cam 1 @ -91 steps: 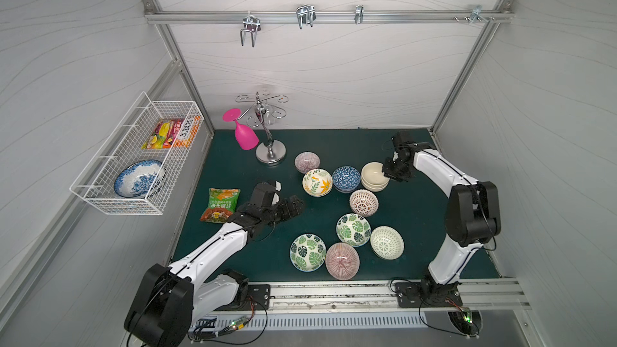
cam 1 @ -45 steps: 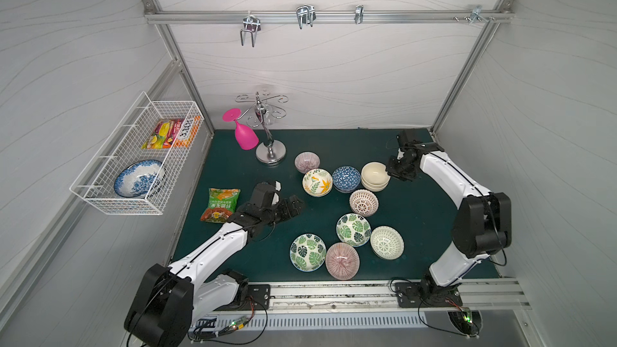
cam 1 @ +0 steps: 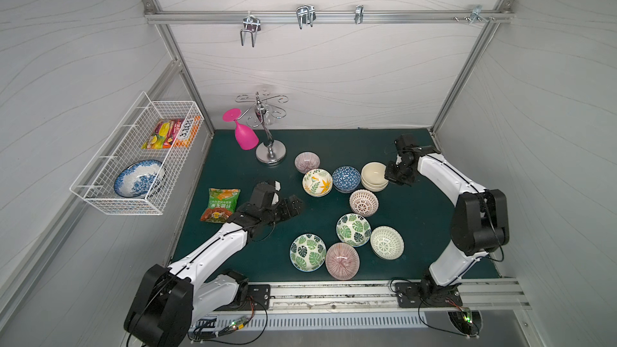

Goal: Stack the bowls
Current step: Place the bowl on the bowl, then move the bowl to the center of the board.

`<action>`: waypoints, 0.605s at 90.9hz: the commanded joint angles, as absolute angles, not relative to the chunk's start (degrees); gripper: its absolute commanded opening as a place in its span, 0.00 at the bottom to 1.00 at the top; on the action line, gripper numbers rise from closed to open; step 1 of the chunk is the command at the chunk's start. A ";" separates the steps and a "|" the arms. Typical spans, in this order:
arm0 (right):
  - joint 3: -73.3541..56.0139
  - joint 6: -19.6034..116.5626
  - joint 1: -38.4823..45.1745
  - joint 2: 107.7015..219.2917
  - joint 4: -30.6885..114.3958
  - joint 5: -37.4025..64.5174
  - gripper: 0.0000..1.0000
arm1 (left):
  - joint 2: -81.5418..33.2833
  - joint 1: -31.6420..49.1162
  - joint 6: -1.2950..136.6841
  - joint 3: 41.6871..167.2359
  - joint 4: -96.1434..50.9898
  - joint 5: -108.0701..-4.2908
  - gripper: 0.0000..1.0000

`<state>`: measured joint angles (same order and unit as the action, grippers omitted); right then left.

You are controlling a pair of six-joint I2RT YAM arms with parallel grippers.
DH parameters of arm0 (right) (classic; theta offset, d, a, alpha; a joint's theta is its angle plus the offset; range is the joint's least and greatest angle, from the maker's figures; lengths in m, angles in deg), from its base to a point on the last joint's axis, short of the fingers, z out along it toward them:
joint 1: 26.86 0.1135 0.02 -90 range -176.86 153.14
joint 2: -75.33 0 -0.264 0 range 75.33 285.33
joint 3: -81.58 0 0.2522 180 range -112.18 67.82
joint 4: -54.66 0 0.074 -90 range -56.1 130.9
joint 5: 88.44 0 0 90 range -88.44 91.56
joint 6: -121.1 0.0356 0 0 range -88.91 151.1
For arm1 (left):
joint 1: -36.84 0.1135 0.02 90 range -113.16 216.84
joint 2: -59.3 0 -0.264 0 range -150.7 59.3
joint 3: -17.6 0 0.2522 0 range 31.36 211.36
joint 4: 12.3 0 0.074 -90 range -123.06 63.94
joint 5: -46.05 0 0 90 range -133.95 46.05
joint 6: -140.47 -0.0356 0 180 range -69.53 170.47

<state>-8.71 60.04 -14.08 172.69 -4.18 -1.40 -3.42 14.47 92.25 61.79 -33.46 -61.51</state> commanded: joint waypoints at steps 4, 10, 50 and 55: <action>-8.70 59.53 -14.03 170.78 -5.50 -0.87 0.15 | -2.49 14.69 91.77 63.92 -31.94 -60.84 1.00; -8.04 59.69 -13.86 168.58 -6.21 -0.81 0.22 | -2.24 14.69 91.78 63.92 -32.03 -60.79 1.00; 12.22 70.49 -1.23 146.90 -4.84 3.81 0.44 | -0.12 14.69 92.18 63.24 -32.84 -60.28 1.00; 12.83 70.95 1.72 145.71 -4.68 3.10 0.44 | -0.07 14.69 92.14 63.26 -32.94 -60.28 1.00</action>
<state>11.27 67.26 -2.32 148.17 -4.99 2.66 -0.95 14.47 92.49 61.79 -33.50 -60.84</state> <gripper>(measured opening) 0.440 0.998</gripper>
